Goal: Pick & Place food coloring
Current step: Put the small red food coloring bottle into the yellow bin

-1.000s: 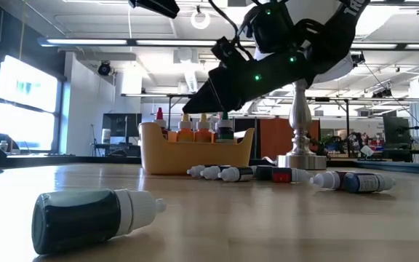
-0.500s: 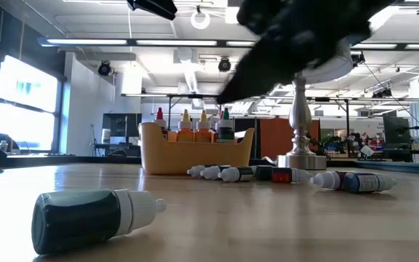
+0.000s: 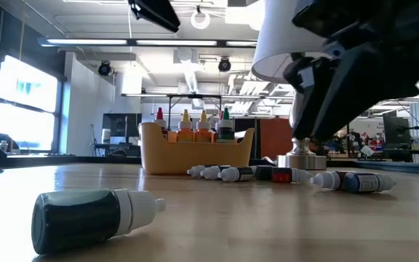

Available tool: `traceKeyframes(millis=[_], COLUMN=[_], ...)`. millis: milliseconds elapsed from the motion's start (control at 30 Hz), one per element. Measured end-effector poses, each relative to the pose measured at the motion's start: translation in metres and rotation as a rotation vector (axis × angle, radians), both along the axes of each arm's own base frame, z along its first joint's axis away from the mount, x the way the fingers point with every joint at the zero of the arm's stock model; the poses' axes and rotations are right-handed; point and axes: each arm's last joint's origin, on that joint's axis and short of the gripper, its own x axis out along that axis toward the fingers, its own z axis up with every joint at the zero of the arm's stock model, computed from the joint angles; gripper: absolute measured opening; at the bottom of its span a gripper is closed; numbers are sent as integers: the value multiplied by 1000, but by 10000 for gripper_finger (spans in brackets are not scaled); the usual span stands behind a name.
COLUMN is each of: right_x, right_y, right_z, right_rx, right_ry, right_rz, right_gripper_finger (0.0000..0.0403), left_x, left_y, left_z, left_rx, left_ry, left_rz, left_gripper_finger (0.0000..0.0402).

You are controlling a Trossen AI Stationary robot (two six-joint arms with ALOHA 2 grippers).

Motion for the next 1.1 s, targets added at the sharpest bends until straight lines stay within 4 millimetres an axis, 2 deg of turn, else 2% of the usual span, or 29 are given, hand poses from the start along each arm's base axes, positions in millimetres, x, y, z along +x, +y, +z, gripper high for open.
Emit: traceKeyframes(millis=[233,600,1100], right_x=[-3,-1,4], right_y=[2,1,5], right_z=[-1,-2,-24], right_rx=[-57,10,35], right_ry=[-2,2,67], right_rz=[-18,-62,-23], right_gripper_finger=[140,140,140], left_x=[8,8,9], left_y=[-1,-1,-1], left_z=[-9,-11,-11], left_rx=[3,7,4], left_ry=[35,57,46], left_rz=[1,3,5], left_gripper_finger=[147,147,147])
